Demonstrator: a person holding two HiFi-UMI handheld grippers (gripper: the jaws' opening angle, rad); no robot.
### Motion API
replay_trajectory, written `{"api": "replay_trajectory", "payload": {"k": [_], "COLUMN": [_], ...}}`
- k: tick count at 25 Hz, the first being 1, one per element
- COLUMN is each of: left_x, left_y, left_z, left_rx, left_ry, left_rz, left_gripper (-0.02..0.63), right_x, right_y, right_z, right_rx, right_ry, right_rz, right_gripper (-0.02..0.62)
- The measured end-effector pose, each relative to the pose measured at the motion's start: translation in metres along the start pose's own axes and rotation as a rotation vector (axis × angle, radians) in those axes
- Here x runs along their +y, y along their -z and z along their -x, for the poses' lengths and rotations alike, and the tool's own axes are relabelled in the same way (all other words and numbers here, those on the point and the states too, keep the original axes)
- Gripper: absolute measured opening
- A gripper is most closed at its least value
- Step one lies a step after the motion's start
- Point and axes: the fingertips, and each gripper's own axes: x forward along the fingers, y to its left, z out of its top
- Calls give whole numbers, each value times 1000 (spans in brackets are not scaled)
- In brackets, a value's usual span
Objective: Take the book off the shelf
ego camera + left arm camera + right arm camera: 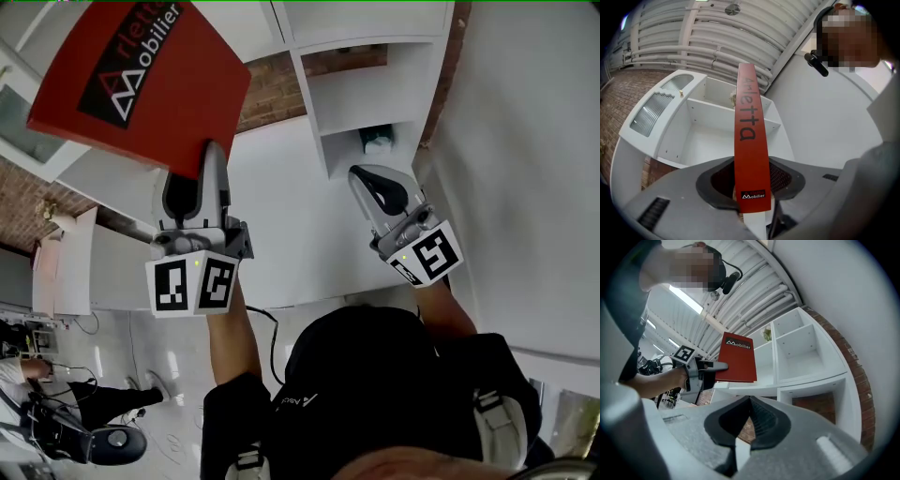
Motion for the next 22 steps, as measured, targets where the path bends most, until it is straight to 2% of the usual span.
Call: {"api": "replay_trajectory", "payload": {"k": [5,10,15,22], "left_x": [-19,-48,-53,-55], "left_y": [16,59,58,55], "left_z": [33,50,50,53], "left_rx": [-15,-30,-27,1], "left_ry": [24,41,59,66], "left_rz": [12,9,41,34], "left_gripper": [160,159,159,160], "right_x": [3,-13,-23,-15], "right_y": [-8,9,-7,-14], "right_z": [0,15,10,11], "right_rx": [-22,-52,-34,-12], "right_ry": [2,11,38,43], "right_rz": [7,36,45,49], "right_gripper": [2,2,2,0]}}
